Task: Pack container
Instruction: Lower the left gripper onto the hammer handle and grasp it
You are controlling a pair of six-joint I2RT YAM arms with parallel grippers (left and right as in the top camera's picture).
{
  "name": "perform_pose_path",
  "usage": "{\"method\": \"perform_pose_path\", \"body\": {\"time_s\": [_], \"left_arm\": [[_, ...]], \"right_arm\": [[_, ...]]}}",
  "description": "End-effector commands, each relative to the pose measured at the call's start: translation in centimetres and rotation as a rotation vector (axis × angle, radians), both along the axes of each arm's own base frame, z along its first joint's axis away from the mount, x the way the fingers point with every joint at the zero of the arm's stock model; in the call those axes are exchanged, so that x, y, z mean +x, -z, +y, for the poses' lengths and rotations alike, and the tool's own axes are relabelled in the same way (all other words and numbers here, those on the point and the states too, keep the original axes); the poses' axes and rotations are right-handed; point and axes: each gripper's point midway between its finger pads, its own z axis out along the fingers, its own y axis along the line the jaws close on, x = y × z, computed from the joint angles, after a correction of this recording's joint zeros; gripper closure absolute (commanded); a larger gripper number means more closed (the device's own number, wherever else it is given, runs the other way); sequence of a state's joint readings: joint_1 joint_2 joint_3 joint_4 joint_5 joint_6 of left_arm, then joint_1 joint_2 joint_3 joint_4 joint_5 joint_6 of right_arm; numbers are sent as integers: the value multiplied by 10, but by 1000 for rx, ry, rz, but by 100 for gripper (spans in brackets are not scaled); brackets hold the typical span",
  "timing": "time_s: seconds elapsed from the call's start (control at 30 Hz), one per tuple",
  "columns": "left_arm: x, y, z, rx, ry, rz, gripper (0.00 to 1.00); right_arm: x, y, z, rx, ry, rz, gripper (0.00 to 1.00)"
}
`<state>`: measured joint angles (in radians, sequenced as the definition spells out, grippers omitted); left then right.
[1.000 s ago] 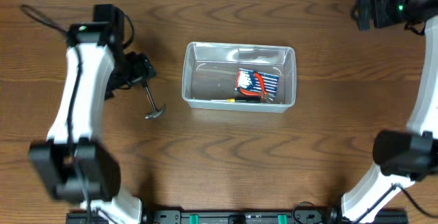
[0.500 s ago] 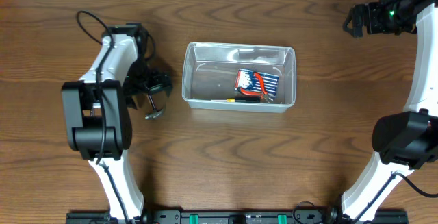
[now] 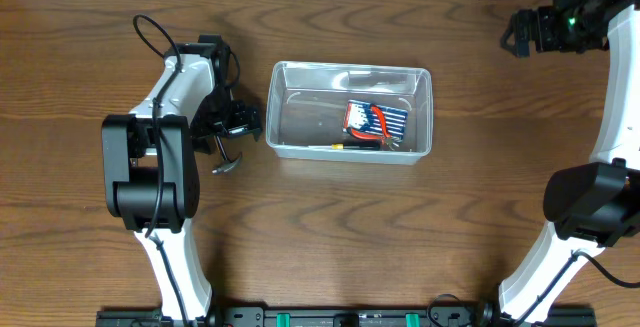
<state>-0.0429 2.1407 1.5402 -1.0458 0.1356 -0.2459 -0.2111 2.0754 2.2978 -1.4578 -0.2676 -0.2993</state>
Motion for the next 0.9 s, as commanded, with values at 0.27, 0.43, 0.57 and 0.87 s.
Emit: {"method": "perform_pose_path", "body": {"time_s": [0.27, 0.43, 0.57, 0.87], "left_arm": [[-30, 37, 1, 3, -23, 60, 1], [-32, 41, 2, 9, -52, 59, 1], [-28, 41, 2, 13, -86, 47, 1], [-31, 40, 5, 24, -146, 62, 2]], "right_arm": [[-5, 10, -3, -3, -4, 47, 1], [-7, 11, -2, -1, -5, 57, 1], [-9, 12, -2, 1, -4, 65, 1], [-11, 12, -1, 2, -5, 73, 1]]}}
